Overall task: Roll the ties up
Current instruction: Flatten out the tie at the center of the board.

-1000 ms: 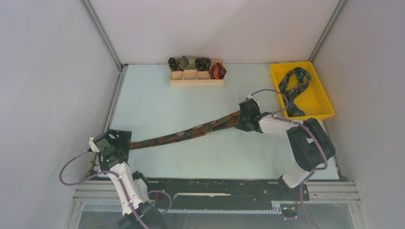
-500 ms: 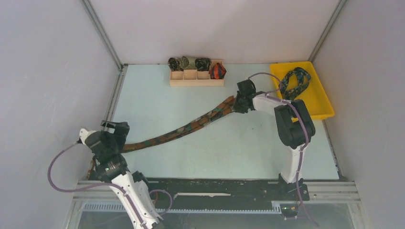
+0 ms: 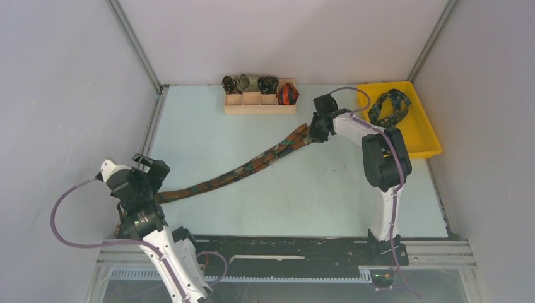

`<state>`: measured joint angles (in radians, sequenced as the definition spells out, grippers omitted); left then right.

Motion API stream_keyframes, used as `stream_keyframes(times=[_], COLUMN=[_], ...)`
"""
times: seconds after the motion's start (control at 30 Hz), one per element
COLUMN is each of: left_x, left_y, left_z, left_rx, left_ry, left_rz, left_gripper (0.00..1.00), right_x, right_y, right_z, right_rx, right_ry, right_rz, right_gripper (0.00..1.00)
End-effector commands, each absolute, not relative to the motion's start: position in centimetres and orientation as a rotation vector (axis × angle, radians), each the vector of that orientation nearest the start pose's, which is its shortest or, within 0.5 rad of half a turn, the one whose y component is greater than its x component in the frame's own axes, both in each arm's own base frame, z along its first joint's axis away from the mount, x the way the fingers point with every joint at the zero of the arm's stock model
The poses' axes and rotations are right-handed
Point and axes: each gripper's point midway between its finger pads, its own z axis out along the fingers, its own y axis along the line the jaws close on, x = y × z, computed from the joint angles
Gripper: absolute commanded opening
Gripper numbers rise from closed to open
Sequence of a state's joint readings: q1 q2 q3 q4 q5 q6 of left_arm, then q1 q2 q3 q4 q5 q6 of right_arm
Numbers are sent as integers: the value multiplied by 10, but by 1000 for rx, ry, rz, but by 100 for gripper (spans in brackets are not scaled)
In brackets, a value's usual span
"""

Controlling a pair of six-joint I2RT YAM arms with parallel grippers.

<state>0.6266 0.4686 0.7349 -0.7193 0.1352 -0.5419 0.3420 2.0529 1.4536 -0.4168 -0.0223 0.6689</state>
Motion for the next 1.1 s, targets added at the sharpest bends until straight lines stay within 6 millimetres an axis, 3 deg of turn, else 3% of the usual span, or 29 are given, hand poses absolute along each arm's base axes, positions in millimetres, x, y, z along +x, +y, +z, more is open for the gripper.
stream_keyframes(times=[0.0,0.23,0.43,0.6,0.8,1.07], left_x=[201,202,202,202,202,204], left_y=[88,87,86,85,88,88], left_z=[216,215,214,214,213,209], left_rx=[-990,-992,-990,-988,-997,-1008], left_ry=[1736,1739,1744,1745,1744,1763], left_rz=[-75,-83,-89,-92,-81,-86], left_gripper=[100,100,100,100,99,98], right_x=[455,469,464,472,495,540], right_y=[205,209,196,177,161,135], right_z=[53,32,11,2,-1,3], right_rx=[389,393,419,447,461,538], right_ry=[2583,2618,2679,2692,2687,2651], right_rz=[410,374,333,301,262,277], right_gripper=[28,30,27,24,23,24])
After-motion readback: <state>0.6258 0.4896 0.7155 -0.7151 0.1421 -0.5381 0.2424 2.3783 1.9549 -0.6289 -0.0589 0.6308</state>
